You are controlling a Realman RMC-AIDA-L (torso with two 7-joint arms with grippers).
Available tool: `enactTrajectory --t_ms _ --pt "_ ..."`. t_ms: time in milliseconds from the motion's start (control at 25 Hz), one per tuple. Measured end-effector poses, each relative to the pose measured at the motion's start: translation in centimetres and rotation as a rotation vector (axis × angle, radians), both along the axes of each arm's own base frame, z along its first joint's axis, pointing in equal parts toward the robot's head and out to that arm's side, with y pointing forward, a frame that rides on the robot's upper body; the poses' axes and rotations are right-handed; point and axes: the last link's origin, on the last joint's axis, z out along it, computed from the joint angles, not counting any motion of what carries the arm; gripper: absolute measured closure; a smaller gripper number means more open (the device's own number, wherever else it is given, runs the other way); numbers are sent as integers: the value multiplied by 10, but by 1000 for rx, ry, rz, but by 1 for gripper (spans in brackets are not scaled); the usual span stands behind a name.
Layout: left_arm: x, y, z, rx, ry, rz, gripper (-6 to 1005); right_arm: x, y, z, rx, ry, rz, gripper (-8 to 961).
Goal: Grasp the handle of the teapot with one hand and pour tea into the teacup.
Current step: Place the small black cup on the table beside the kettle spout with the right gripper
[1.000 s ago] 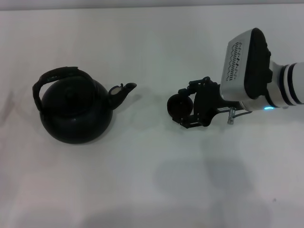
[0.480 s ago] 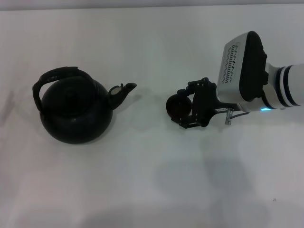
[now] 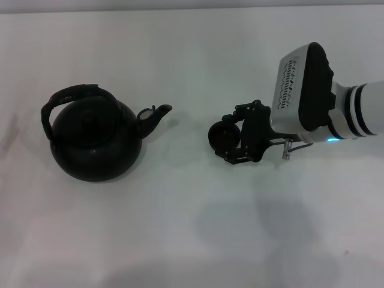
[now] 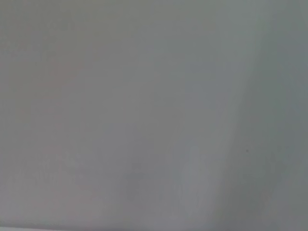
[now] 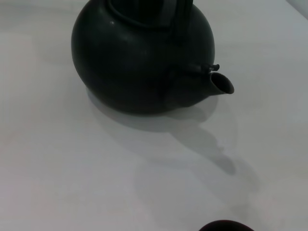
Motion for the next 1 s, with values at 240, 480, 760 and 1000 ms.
enactTrajectory --t_ms 240,480,760,1000 --pt "0 1 0 0 4 -2 241 -1 2 -1 -1 -2 4 225" --pt "1 1 0 1 9 -5 241 -1 3 0 3 -2 2 224" --pt "1 2 0 1 9 -6 242 -1 3 1 0 -1 1 225" --pt "1 1 0 1 9 -6 242 -1 3 1 -2 -1 2 191"
